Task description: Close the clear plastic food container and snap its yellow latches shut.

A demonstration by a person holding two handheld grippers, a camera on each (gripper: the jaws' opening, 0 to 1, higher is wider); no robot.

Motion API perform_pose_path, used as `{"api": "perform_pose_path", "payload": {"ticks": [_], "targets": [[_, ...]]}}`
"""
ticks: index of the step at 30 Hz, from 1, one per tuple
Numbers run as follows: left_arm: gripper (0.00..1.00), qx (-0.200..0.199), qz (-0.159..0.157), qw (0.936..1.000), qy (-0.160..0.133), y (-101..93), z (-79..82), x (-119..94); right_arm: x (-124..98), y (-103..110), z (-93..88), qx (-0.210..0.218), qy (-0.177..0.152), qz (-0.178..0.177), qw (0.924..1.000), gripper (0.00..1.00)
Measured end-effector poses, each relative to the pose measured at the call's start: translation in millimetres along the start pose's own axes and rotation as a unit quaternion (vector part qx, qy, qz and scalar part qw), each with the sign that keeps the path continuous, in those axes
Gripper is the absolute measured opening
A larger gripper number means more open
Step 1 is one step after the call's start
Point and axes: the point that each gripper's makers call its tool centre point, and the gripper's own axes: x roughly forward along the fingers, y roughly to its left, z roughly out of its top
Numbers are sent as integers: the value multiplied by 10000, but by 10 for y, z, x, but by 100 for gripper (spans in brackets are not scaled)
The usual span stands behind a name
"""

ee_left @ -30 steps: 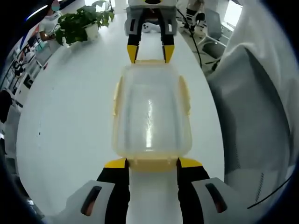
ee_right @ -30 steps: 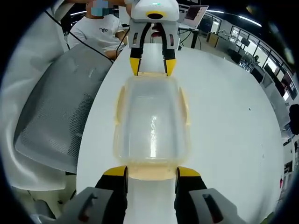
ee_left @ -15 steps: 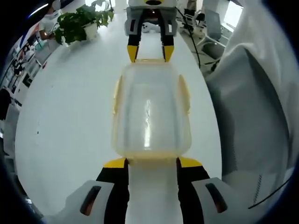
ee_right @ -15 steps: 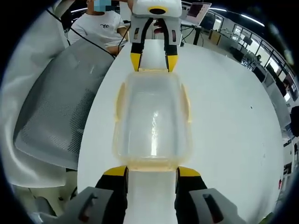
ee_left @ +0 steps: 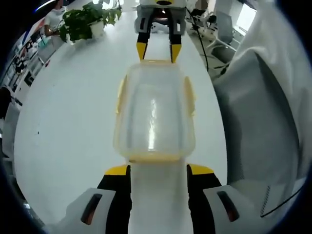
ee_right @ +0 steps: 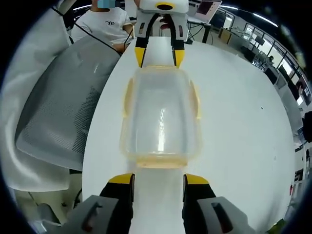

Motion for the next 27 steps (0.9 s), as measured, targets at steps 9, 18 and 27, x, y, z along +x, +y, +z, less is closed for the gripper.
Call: {"api": "perform_pose_path", "payload": {"ticks": [9, 18, 27], "targets": [[43, -705, 166, 9968, -347, 90, -56, -166, -154, -75, 87, 564, -227, -272, 9978, 37], [44, -2642, 228, 9577, -1113, 148, 98, -265, -282, -238, 257, 1967, -758, -788, 9743, 35], [43, -4563, 281, 8705, -1824, 267, 210, -253, -248, -216, 358, 3383, -1045, -744, 9323, 38]]}}
